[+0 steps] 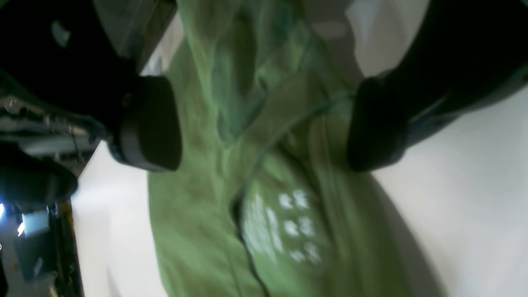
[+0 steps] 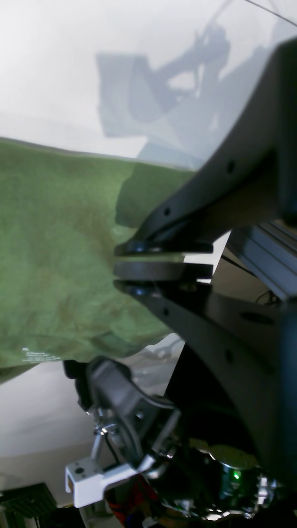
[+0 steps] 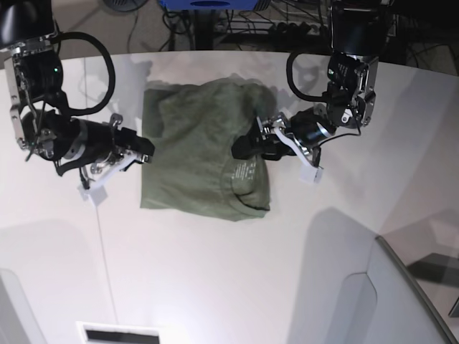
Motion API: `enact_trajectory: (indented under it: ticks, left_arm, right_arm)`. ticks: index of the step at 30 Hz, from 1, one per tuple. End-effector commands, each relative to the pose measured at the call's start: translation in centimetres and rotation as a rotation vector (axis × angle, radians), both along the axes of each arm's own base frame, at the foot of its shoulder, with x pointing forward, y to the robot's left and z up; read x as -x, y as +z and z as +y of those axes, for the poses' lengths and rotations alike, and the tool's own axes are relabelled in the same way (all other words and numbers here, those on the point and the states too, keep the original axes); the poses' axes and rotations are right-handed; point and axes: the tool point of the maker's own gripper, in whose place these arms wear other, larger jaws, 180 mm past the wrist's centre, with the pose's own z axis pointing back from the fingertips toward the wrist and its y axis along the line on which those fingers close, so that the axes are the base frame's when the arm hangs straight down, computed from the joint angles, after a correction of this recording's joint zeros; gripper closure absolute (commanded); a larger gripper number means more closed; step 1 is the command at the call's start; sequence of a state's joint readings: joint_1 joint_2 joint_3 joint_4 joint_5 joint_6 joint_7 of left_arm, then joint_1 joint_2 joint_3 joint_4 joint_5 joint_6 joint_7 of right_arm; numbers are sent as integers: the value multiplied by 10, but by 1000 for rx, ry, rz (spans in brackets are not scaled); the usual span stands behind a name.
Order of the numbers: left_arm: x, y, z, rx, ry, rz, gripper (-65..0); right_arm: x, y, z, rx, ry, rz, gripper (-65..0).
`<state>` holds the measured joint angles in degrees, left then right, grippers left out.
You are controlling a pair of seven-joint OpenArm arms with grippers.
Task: Layout the t-shirt on the table in an organized manner, then fold the t-shirt properly
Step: 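Grasp the folded shirt's edges with both grippers, then pull the shirt corner with the left gripper to square the stack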
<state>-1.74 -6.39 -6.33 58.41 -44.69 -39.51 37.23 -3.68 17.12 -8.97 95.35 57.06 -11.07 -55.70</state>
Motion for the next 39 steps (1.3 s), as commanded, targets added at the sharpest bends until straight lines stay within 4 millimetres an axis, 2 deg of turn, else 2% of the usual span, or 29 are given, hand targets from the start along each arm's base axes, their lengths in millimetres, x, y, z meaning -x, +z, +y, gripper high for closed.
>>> enact_trajectory:
  ticks: [1,4,7,13,15,17,21,22,26,28,31,36,39]
  left_arm:
    - [-10,8,3,15,19,-34,-553]
    - [-8,-4,3,-22,3,-10,-481]
    - [-3,-18,-8,-69,-45,22,-421]
    - [-2,-28,-27,-105,-100,48,-402]
    - [-9,-26,-28,-117,-109,37,-385]
    - [-11,-27,-27,-128,-117,40,-318]
    - [-16,-29,-22,-162,-133,37,-36]
    - [-17,-29,-21,-180,-143,35,0]
    - [-20,-39,-9,-276,-130,66,0]
    - [-29,-35,-7,-312,-147,50,0]
    - [-30,-37,1,-398,-226,32,0]
    - [-28,-39,2,-570,-468,-20,0]
    - [-21,-44,12,-689,-628,-39,0]
  right_arm:
    - [-8,8,-2,-9,-3,-28,-27]
    - [-7,1,-5,-5,-9,-8,-27]
    - [-7,-2,-7,-3,-15,2,-27]
    - [-5,-4,-7,-3,-14,6,-27]
    - [-5,-4,-7,-3,-14,6,-27]
    - [-6,-3,-7,-3,-15,6,-27]
    - [-12,0,-20,-2,-59,-6,-27]
    - [-13,0,-22,-1,-66,-8,-27]
    - [-13,0,-31,0,-94,-7,-27]
    - [-13,1,-35,1,-108,-10,-29]
    - [-10,-1,-35,3,-106,-1,-29]
    - [-11,-1,-45,27,-107,-6,-29]
    - [-11,-1,-45,29,-107,-6,-29]
